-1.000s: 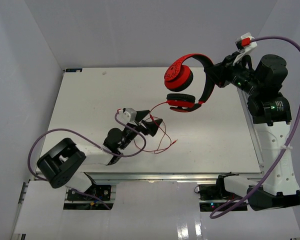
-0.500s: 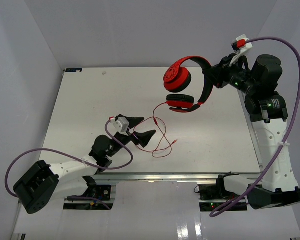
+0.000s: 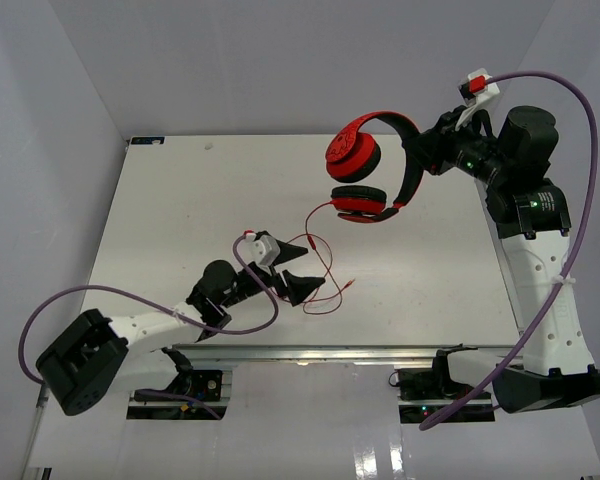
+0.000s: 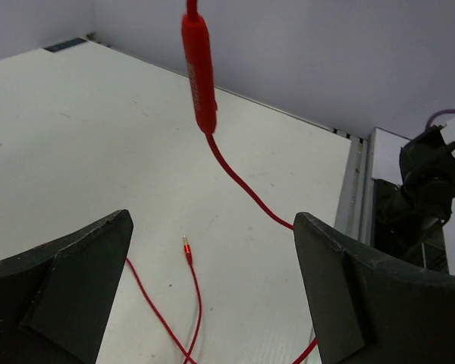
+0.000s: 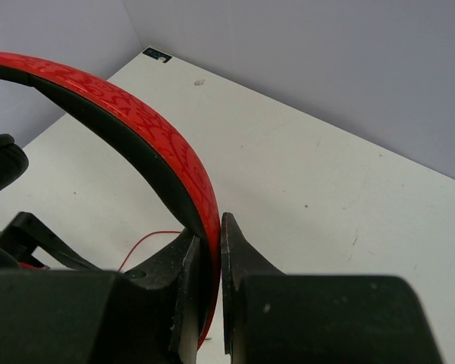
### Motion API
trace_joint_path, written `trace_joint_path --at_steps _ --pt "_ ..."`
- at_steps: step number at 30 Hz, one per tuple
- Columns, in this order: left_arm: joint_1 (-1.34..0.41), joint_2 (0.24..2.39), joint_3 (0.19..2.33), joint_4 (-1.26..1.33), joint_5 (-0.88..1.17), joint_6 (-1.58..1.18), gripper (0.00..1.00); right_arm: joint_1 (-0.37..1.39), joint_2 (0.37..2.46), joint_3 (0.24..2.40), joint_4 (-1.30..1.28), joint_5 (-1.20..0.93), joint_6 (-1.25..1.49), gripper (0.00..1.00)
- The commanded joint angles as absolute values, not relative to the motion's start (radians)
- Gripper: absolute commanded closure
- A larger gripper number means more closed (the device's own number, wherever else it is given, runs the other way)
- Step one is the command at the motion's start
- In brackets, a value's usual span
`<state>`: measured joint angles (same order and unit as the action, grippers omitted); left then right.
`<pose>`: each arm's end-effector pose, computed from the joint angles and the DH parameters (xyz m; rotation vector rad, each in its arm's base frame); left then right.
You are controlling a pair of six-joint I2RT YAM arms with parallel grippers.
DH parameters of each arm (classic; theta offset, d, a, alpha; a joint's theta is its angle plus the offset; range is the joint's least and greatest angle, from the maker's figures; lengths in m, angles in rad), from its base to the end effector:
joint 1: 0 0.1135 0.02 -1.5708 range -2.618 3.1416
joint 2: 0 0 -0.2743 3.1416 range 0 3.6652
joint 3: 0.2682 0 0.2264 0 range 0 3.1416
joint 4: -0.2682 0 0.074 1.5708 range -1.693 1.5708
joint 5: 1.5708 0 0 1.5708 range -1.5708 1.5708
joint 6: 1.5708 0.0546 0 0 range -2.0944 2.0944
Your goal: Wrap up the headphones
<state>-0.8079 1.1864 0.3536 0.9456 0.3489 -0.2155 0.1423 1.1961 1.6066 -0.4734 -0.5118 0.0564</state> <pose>0.1475 -0.1813 0.2607 0.7358 1.3761 -1.0746 0.2112 0.0573 0.5033 -0.4638 1.5897 0.5685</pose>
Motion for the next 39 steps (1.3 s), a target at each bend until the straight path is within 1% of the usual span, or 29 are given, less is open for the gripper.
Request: trace_joint_path --at_steps 1,6,8,13,14,17,22,27,29,30,31,32,33,36,39 --pt "-0.827 1.325 0.425 1.105 0.486 -0.287 0.02 0.136 1.191 1.641 -0.4 -0.539 0.112 0.92" --pt "-0.841 1.509 0.463 1.34 0.495 -0.382 0.02 0.137 1.184 1.646 -0.405 -0.546 0.117 0.92" --pt "-0.852 1.563 0.489 1.396 0.511 -0.42 0.04 0.137 1.184 1.647 -0.403 -0.545 0.119 0.92" --pt "-0.864 1.631 0.497 1.4 0.503 -0.429 0.22 0.136 1.184 1.676 -0.405 -0.526 0.114 0.92" --pt "-0.864 1.637 0.48 1.416 0.487 -0.43 0.28 0.135 1.187 1.687 -0.405 -0.528 0.116 0.92" --pt "-0.865 1.669 0.408 1.515 0.423 -0.457 0.35 0.135 1.207 1.742 -0.408 -0.552 0.143 0.92" --pt "-0.883 1.786 0.408 1.613 0.429 -0.506 0.38 0.13 1.236 1.791 -0.398 -0.609 0.219 0.92" --pt "-0.895 1.836 0.431 1.606 0.448 -0.5 0.37 0.117 1.233 1.793 -0.399 -0.615 0.222 0.92" --pt "-0.894 1.838 0.424 1.594 0.449 -0.492 0.4 0.112 1.229 1.793 -0.399 -0.619 0.219 0.92" --pt "-0.894 1.837 0.421 1.594 0.446 -0.486 0.45 0.11 1.229 1.791 -0.399 -0.622 0.219 0.92" --pt "-0.894 1.835 0.415 1.597 0.441 -0.481 0.56 0.109 1.228 1.789 -0.399 -0.625 0.22 0.92" --pt "-0.894 1.831 0.408 1.6 0.434 -0.477 0.64 0.108 1.227 1.785 -0.399 -0.628 0.221 0.92" --pt "-0.894 1.824 0.401 1.603 0.424 -0.474 0.68 0.107 1.226 1.781 -0.399 -0.63 0.222 0.92" --pt "-0.895 1.795 0.373 1.602 0.38 -0.45 0.89 0.107 1.218 1.759 -0.399 -0.642 0.222 0.92" --pt "-0.881 1.727 0.323 1.585 0.321 -0.421 1.0 0.107 1.196 1.715 -0.4 -0.7 0.189 0.92"
